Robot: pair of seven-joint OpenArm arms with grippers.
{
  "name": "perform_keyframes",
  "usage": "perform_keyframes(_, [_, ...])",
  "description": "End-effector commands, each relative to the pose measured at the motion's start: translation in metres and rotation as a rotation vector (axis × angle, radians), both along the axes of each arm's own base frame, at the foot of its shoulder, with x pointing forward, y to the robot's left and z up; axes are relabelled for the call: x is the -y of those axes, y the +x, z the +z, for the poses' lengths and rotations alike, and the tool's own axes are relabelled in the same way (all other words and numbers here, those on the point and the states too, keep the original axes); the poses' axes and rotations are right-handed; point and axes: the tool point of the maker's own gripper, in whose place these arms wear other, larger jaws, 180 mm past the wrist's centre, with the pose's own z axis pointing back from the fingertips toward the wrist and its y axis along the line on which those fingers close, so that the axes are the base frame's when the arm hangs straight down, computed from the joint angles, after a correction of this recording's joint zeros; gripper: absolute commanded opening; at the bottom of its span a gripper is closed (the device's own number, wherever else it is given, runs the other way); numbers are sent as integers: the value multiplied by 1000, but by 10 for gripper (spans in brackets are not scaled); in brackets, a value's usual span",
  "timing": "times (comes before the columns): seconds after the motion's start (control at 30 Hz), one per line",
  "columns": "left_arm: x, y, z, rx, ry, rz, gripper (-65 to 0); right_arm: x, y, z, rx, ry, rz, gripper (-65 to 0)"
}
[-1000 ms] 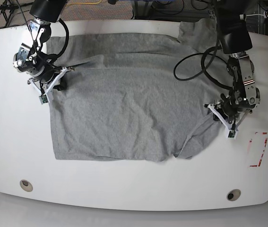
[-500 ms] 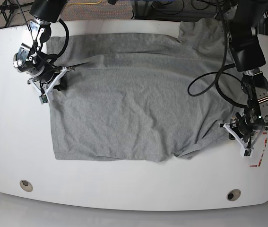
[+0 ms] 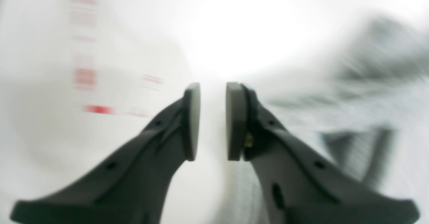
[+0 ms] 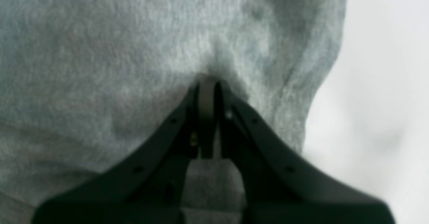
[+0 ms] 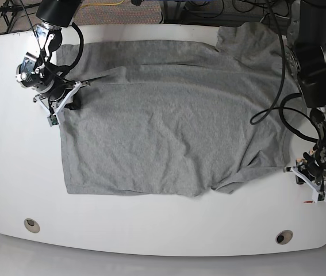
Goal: Fold the T-shirt properly
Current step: 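Drag the grasped hem corner outward with the left gripper to smooth it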
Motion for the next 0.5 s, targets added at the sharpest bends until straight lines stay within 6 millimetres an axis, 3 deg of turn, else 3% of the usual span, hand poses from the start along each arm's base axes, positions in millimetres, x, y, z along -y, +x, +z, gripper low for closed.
perform_keyframes(0.0, [-14,23,34,111,-5,14,-468,10,-19,-14,-105,-62,2,-631])
perform_keyframes(0.13, [-15,30,43,155,-11,18,-435,10,-18,-13,-102,-63,3,-631])
perform_keyframes(0.3, [-14,31,57,162,1,11,-324,10,-17,-11,-96,-65,4,-631])
perform_keyframes(0.4, [-10,26,69,135,26,-1,-250,11,-13,-4,-76,-75,7,-631])
perform_keyframes(0.47, [-3,15,65,96,30,-34,-221,11,-10,0,-62,-82,10,-629])
